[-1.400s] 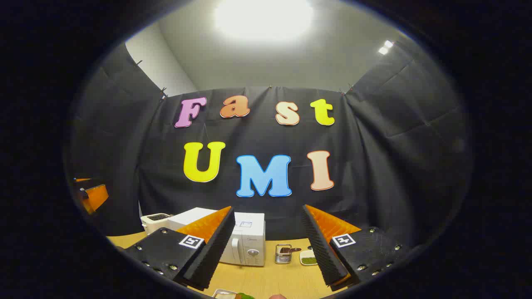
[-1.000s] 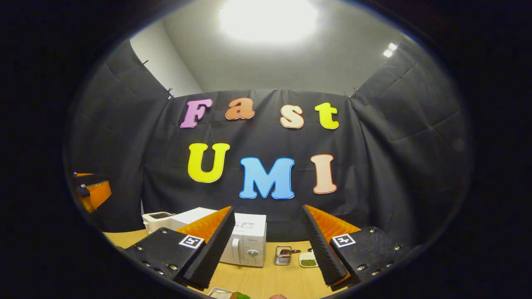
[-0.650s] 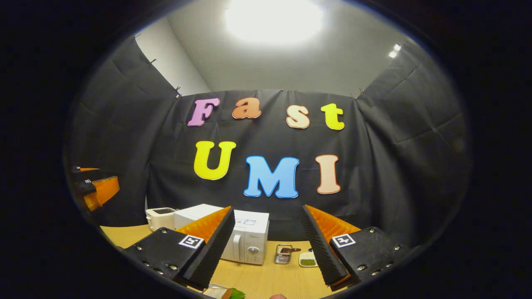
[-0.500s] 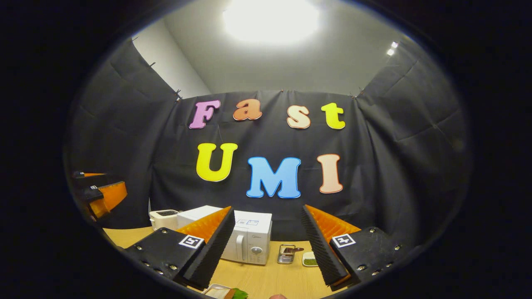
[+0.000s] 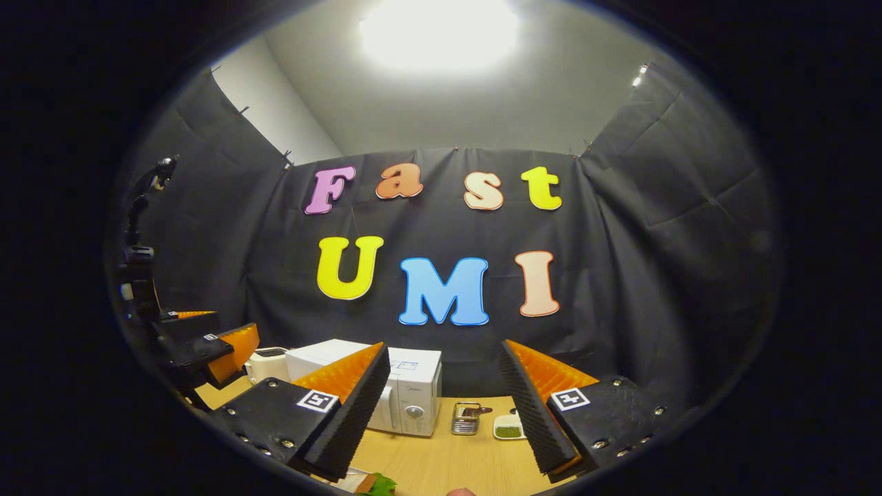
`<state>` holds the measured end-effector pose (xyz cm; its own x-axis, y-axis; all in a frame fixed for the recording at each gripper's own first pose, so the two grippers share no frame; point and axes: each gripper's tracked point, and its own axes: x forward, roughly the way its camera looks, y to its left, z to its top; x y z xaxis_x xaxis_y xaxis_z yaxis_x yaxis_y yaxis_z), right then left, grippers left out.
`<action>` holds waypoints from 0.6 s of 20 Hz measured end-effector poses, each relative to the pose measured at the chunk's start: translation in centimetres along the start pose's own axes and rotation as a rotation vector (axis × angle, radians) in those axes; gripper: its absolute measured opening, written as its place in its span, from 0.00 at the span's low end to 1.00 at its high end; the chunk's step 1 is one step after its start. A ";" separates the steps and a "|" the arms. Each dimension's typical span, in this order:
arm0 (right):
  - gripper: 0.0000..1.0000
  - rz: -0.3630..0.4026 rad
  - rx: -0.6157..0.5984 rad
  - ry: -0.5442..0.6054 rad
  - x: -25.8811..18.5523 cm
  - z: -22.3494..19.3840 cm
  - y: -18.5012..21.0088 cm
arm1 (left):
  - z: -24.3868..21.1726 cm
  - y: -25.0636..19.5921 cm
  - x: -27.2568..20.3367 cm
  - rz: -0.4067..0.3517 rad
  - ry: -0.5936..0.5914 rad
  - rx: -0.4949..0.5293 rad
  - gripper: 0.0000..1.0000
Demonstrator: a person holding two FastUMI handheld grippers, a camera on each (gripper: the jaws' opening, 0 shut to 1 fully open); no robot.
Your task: Open the microwave oven with the left hand, put the food in, and close the microwave oven.
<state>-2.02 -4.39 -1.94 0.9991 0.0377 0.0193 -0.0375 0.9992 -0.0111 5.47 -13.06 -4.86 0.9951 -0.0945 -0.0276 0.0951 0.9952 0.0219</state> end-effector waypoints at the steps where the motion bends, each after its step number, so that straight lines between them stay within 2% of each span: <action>1: 0.96 -0.022 -0.006 0.007 0.1 -0.3 -0.7 | -0.4 -1.0 1.2 -0.022 0.003 -0.003 0.98; 2: 0.96 -0.041 -0.009 0.009 0.2 -0.4 -1.2 | -0.8 -1.9 2.4 -0.041 0.001 -0.002 0.96; 3: 0.96 -0.058 -0.016 0.009 0.3 -0.3 -1.6 | -1.1 -2.7 3.6 -0.059 -0.002 0.000 1.00; 5: 0.96 -0.103 -0.037 0.023 0.9 -0.8 -2.9 | -2.3 -4.7 6.1 -0.102 0.004 -0.002 0.95; 6: 0.96 -0.124 -0.042 0.034 1.1 -1.1 -3.4 | -2.8 -5.6 7.4 -0.119 0.004 -0.003 1.00; 7: 0.96 -0.147 -0.043 0.044 1.4 -1.4 -4.0 | -3.2 -6.4 8.5 -0.135 0.003 0.000 0.97; 11: 0.96 -0.238 -0.061 0.079 1.9 -2.1 -6.0 | -6.4 -9.9 12.2 -0.224 0.033 -0.011 1.00; 12: 0.96 -0.259 -0.074 0.084 1.8 -2.1 -6.4 | -7.5 -10.5 13.1 -0.238 0.046 -0.016 0.97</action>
<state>0.10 -10.77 -3.98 0.9735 -0.2230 -0.0517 0.2179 0.9719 -0.0894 17.32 -24.61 -12.99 0.9425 -0.3255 -0.0760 0.3259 0.9454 -0.0065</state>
